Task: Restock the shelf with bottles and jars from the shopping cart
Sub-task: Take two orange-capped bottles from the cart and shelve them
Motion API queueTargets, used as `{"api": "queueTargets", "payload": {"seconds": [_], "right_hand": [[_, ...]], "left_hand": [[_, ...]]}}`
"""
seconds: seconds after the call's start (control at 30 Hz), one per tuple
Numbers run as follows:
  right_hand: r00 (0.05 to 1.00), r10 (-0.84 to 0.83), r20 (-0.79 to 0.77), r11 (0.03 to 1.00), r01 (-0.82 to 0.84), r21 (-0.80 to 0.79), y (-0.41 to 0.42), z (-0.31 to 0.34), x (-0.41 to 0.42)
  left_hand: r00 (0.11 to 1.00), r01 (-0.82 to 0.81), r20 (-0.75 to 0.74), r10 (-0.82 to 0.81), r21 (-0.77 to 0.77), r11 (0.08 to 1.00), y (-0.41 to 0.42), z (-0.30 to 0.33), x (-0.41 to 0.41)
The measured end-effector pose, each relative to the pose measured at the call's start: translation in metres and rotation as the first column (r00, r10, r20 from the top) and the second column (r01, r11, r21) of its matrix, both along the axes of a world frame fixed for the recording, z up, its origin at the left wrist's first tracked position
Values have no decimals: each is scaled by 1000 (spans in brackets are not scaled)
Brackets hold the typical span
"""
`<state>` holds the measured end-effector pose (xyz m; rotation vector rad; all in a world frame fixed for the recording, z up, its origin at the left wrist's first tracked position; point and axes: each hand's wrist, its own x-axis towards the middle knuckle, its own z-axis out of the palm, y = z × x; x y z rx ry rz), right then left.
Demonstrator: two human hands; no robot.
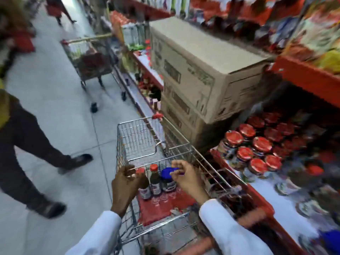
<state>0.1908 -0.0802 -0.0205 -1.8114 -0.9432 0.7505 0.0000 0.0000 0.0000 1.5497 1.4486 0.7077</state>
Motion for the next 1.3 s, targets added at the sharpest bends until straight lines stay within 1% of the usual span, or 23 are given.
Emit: {"api": "queueTargets", "payload": {"seconds": [0.07, 0.13, 0.2, 0.23, 0.33, 0.5, 0.6, 0.7, 0.83, 0.9, 0.97, 1.03, 1.1, 1.2, 1.3], "right_hand": [[996, 39, 79, 996, -32, -88, 19, -13, -10], [986, 72, 154, 987, -48, -156, 34, -16, -21], [976, 83, 202, 985, -50, -163, 46, -20, -29], [973, 77, 216, 986, -42, -164, 50, -24, -32], [977, 62, 206, 984, -25, -179, 56, -32, -40], [981, 31, 193, 986, 2, -167, 54, -31, -42], [988, -8, 156, 990, 30, -136, 45, -12, -42], [991, -79, 111, 995, 86, -58, 24, 22, -36], [972, -220, 80, 975, 216, 55, -21, 82, -22], [945, -315, 93, 945, 302, 129, -45, 111, -13], [892, -435, 121, 889, 404, 217, -73, 136, -1], [845, -521, 121, 833, 472, 288, -101, 157, 11], [790, -597, 138, 778, 529, 338, -129, 171, 22], [692, -709, 137, 683, 626, 376, -175, 184, 47], [600, -785, 152, 607, 699, 378, -214, 183, 71]], "left_hand": [[1000, 13, 1, -13, -29, 999, 9, -10, 3], [998, 54, -38, -56, -48, 997, 16, -22, 6], [996, 66, -53, -69, -50, 997, 22, -34, 8], [997, 73, -35, -75, -51, 996, 23, -39, 8], [996, 84, -21, -85, -39, 996, 22, -43, 7], [995, 98, -7, -98, -1, 995, 18, -39, 9], [994, 107, 2, -108, 26, 994, 11, -25, 8], [993, 115, 20, -118, 124, 986, 3, 5, 8], [986, 144, 40, -161, 273, 951, -8, 59, 18], [980, 162, 60, -192, 330, 930, -18, 85, 31], [966, 198, 80, -246, 382, 903, -34, 110, 51], [941, 239, 128, -312, 400, 885, -50, 127, 75], [913, 293, 142, -383, 428, 855, -65, 140, 100], [844, 391, 180, -505, 438, 810, -95, 157, 145], [779, 464, 213, -590, 439, 770, -125, 162, 188]]}}
